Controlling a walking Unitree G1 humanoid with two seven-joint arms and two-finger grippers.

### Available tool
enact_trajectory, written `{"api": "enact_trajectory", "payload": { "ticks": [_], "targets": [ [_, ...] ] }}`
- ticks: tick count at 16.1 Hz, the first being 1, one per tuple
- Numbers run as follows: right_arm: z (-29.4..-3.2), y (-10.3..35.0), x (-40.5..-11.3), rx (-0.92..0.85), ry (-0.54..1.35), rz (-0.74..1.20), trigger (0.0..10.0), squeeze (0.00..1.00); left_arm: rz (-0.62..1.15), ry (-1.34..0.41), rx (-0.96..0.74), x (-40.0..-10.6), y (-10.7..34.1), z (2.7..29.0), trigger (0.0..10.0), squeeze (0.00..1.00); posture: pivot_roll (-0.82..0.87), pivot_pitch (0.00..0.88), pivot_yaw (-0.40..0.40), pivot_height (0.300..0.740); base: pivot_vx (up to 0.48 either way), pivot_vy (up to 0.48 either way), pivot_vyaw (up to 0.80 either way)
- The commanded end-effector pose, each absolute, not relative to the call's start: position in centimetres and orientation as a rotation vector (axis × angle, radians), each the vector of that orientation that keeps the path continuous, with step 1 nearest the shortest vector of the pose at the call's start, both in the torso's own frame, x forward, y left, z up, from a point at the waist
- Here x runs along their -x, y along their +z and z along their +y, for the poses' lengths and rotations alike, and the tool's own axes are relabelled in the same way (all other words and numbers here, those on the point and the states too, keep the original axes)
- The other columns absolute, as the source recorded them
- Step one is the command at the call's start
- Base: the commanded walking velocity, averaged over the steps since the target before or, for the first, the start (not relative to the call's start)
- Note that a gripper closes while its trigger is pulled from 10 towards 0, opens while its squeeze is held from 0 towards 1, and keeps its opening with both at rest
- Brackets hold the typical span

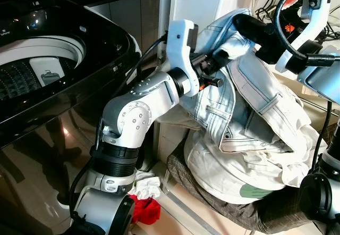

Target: Clothes washing

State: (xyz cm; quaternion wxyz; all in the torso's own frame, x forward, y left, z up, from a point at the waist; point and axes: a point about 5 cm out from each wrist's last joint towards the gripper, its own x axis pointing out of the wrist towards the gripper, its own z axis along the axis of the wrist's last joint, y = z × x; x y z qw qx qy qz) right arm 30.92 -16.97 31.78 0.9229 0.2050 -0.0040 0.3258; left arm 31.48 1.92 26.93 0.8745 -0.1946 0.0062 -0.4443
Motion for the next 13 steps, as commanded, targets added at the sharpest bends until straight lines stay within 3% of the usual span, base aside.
{"api": "enact_trajectory", "payload": {
  "ticks": [1,4,9,13],
  "targets": [
    [-16.9,32.8,-30.7,-0.41,0.678,-0.052,0.0,0.0,-0.043,-0.895,0.427,-31.9,27.8,2.5,0.0,0.0,-0.04,0.0,-0.078,0.74,0.0,0.0,0.0],
    [-16.8,32.8,-30.7,-0.41,0.677,-0.054,0.0,0.0,-0.058,-0.878,0.44,-32.1,27.9,2.6,0.0,0.0,-0.04,0.0,-0.078,0.74,0.0,0.0,0.0],
    [-16.8,32.9,-30.8,-0.418,0.672,-0.062,0.0,0.0,-0.173,-0.661,0.432,-33.8,28.8,4.8,0.0,0.0,-0.03,0.0,-0.078,0.74,0.0,0.0,0.0],
    [-16.8,32.9,-30.8,-0.418,0.67,-0.062,0.0,0.0,-0.185,-0.643,0.436,-34.0,28.7,5.2,0.0,0.0,-0.03,0.0,-0.079,0.74,0.0,0.0,0.0]
  ]
}}
